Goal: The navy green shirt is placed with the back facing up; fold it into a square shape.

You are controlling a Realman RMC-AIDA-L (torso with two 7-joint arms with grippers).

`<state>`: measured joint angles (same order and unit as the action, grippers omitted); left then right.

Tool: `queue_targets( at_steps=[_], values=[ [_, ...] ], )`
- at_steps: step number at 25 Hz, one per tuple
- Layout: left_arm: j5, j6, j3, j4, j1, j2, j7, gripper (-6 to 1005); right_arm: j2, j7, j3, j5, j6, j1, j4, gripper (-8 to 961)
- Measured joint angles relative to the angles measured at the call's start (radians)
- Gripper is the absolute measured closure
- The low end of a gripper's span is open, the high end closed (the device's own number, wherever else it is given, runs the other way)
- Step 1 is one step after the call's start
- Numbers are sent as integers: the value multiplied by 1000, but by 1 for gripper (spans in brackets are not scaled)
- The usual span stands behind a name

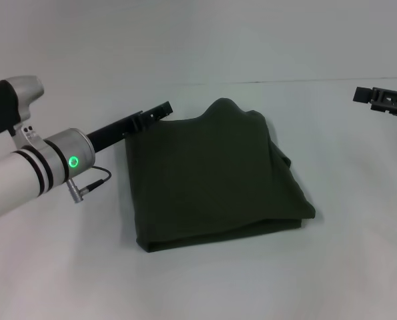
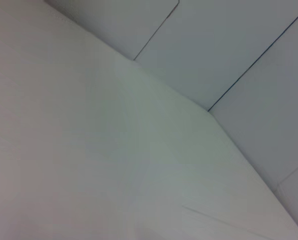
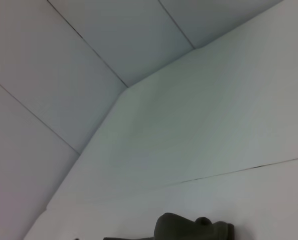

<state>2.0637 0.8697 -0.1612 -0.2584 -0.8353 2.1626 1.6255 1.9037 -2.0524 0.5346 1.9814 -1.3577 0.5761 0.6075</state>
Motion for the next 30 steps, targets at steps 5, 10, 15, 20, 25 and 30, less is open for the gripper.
queue_targets(
  at_steps=[5,10,15,20,25,30],
  values=[
    [2,0,0,-36,10,0,4,67,0,4,6,2,23,0,-1,117],
    [5,-54,-19,-62,22,0,-6,67,0,6,7,4,25,-3,-4,117],
    [4,-122,-92,-69,24,3,-6,67,0,7,8,4,28,-7,-7,117],
    [-1,-141,-128,-62,11,5,-6,67,0,8,8,4,31,-8,-8,117],
    [-1,-149,-129,-38,-3,5,-25,68,0,10,8,4,31,-9,-8,117],
    [4,-179,-130,-14,-13,7,-41,68,0,15,8,4,32,-9,-11,117]
  ],
)
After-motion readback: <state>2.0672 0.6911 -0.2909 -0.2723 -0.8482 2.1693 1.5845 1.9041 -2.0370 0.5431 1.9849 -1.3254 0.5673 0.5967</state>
